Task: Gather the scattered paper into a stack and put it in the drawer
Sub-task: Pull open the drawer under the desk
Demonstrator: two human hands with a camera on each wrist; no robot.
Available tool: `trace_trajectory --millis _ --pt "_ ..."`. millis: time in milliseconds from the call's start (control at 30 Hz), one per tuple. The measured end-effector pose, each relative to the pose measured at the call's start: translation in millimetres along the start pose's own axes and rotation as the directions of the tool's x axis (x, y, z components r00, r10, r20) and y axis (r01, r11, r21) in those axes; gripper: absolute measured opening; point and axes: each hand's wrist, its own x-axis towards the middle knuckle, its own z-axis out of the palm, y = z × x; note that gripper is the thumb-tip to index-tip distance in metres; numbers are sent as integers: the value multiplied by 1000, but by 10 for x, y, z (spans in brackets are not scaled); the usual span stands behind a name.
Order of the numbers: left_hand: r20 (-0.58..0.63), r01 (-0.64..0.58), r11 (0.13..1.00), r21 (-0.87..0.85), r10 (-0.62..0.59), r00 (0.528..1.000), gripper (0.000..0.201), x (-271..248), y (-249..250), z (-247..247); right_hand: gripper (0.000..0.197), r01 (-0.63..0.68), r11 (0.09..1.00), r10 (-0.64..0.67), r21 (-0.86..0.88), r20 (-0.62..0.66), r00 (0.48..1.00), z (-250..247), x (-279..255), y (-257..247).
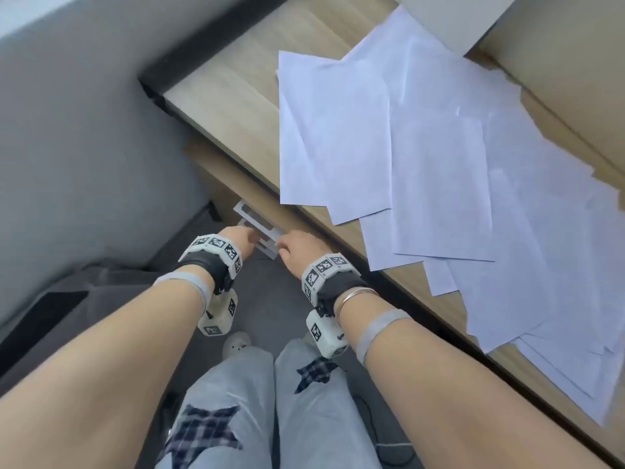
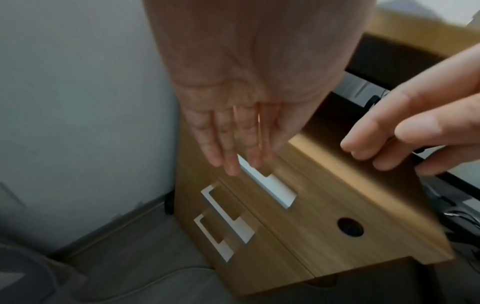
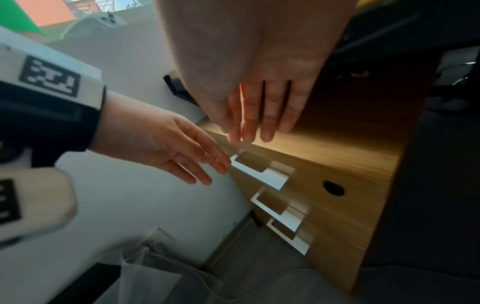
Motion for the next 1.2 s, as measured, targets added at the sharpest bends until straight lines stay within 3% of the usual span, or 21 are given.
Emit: trace_trajectory --millis 433,633,833,1100,1200 --pt "38 13 992 -123 -9 999 66 631 -27 314 48 -80 991 91 104 -112 990 282 240 285" --pt "-74 76 950 -303 -102 992 41 618 -77 391 49 -94 987 107 127 -100 989 274 259 289" --pt "-168 209 805 -555 -355 920 37 468 -88 391 51 -89 993 94 76 -69 993 262 249 288" --pt "-76 396 638 -661 -581 810 53 275 -198 399 52 -101 995 103 20 -75 992 293 232 277" --pt "-32 444 595 -669 -621 783 48 201 -245 457 54 -110 994 110 4 -67 992 307 222 272"
